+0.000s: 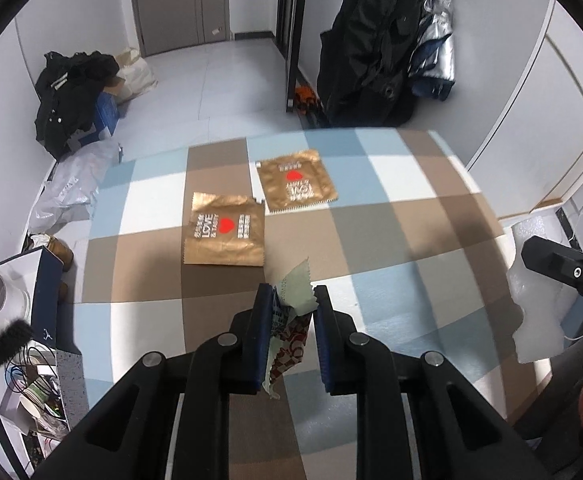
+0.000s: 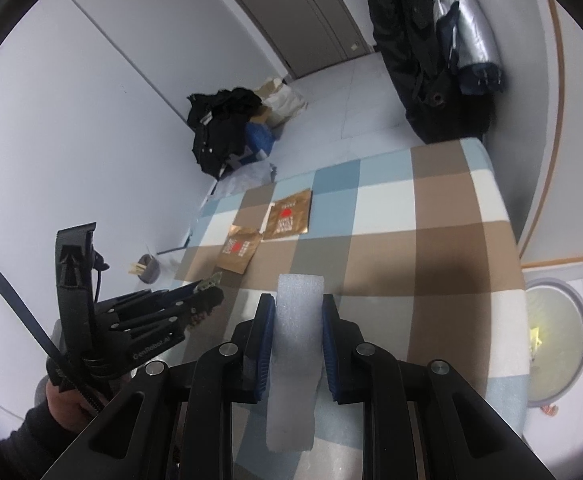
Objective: Collect trash
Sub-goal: 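Carry the foam strip and candy wrapper over the white bin with both grippers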
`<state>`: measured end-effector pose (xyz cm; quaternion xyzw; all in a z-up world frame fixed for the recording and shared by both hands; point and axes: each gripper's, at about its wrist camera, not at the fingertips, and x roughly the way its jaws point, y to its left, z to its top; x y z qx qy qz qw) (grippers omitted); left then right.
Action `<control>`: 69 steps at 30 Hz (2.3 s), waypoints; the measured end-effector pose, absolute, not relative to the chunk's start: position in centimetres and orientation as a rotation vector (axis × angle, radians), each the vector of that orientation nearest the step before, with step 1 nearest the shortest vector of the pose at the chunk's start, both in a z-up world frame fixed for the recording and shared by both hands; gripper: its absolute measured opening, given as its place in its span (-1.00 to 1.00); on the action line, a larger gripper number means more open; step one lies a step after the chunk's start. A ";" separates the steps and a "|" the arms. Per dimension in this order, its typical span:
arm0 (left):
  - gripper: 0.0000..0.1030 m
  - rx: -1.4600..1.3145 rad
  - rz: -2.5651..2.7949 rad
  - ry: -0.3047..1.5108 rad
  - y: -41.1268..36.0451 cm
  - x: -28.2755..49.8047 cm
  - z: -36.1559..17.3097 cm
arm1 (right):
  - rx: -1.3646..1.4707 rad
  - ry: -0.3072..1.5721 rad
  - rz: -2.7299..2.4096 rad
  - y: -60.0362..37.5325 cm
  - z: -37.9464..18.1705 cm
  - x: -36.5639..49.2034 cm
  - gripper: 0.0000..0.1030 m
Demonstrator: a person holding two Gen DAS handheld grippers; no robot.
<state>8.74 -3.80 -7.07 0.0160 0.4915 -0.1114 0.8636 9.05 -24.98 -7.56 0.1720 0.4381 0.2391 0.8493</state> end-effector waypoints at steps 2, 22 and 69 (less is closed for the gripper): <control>-0.70 0.023 -0.234 1.008 -3.8 8.3 -6.3 | 0.370 0.903 0.501 -25.3 -7.0 8.6 -0.58; -0.70 0.019 -0.365 0.791 -9.5 5.0 4.1 | 0.389 0.691 0.451 -30.2 1.3 2.6 -0.58; -0.70 -0.003 -0.756 1.147 -34.4 13.3 -8.2 | 0.555 0.849 0.119 -54.7 -13.9 7.1 -0.58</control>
